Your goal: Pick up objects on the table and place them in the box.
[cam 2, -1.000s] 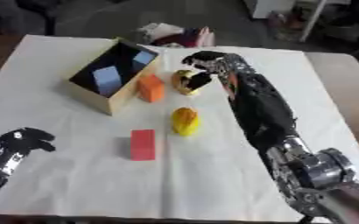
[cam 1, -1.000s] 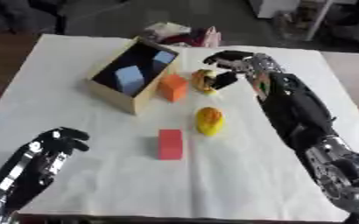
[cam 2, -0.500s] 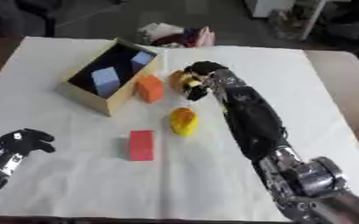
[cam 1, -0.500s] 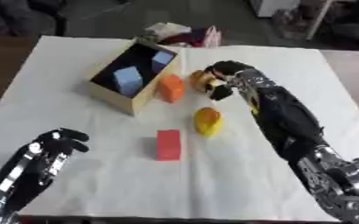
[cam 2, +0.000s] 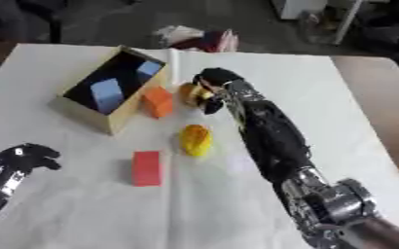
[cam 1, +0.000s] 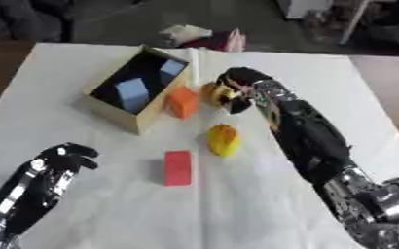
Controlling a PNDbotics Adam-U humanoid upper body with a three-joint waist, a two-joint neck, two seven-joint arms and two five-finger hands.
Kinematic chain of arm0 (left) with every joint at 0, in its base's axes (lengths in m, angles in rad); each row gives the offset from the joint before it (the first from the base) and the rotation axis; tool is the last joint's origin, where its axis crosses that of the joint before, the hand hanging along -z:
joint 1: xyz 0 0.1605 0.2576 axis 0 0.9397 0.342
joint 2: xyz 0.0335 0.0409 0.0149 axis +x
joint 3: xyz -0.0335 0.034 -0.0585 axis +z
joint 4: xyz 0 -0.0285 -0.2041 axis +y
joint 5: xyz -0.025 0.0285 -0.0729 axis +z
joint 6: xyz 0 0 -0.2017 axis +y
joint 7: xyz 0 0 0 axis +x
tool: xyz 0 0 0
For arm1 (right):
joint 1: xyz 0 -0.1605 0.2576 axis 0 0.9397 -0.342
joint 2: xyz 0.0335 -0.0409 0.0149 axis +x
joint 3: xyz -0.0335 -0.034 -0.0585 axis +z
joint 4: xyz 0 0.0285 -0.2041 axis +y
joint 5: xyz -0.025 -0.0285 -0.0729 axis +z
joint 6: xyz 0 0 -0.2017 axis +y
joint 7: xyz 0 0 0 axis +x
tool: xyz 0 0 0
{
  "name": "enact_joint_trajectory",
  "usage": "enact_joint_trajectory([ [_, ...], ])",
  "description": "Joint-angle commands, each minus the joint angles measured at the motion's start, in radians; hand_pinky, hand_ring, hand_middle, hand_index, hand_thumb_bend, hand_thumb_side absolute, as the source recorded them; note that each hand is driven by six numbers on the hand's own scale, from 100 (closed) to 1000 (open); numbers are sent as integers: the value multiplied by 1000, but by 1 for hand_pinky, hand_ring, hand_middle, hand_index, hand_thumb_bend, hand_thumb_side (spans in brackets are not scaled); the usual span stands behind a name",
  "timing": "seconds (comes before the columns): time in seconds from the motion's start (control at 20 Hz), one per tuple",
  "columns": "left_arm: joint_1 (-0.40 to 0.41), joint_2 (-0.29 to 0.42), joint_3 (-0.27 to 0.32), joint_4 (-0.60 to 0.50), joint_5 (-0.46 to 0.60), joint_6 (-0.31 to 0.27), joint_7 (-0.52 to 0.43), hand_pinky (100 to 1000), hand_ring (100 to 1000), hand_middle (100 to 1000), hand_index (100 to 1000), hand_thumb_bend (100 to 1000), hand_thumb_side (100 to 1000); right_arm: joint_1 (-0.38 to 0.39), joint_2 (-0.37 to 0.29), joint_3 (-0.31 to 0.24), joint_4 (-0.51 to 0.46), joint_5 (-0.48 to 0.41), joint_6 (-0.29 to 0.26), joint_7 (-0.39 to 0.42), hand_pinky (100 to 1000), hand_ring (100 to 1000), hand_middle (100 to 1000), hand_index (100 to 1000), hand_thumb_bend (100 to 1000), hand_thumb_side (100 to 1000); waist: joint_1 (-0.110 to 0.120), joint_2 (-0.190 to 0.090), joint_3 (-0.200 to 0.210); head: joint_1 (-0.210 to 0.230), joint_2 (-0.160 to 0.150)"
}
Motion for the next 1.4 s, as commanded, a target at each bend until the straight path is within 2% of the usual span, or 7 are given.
enact_joint_trajectory([
  [0.05, -10, 10, 7, -14, 1, -1, 2, 823, 658, 671, 743, 100, 752, -34, -21, 4, -49, -54, 8, -54, 727, 571, 242, 411, 100, 100, 4, -13, 1, 0, 5],
  [0.35, -10, 12, 6, -15, 2, 0, 2, 822, 658, 671, 743, 100, 750, -90, -57, -1, -114, -149, 20, -54, 721, 551, 230, 407, 100, 100, 4, -16, 7, 3, 5],
  [0.6, -12, 12, 2, -16, 4, -1, -2, 822, 658, 671, 743, 100, 749, -139, -62, 3, -139, -175, 33, -79, 722, 548, 232, 413, 100, 100, 7, -18, 15, -1, 5],
  [0.9, -16, 8, -3, -18, 9, 0, -6, 821, 658, 671, 743, 100, 747, -143, -8, 43, -142, -165, -10, -70, 733, 570, 264, 450, 100, 100, 14, -19, 26, -9, 5],
  [1.25, -21, 2, -12, -19, 14, 0, -15, 821, 657, 670, 743, 100, 748, -127, 80, 74, -129, -92, -50, -48, 741, 592, 299, 490, 100, 100, 20, -17, 46, -26, 5],
  [1.4, -24, 0, -14, -19, 16, 0, -18, 821, 657, 670, 743, 100, 749, -116, 105, 80, -125, -48, -55, -53, 746, 615, 365, 561, 100, 100, 20, -15, 52, -30, 5],
])
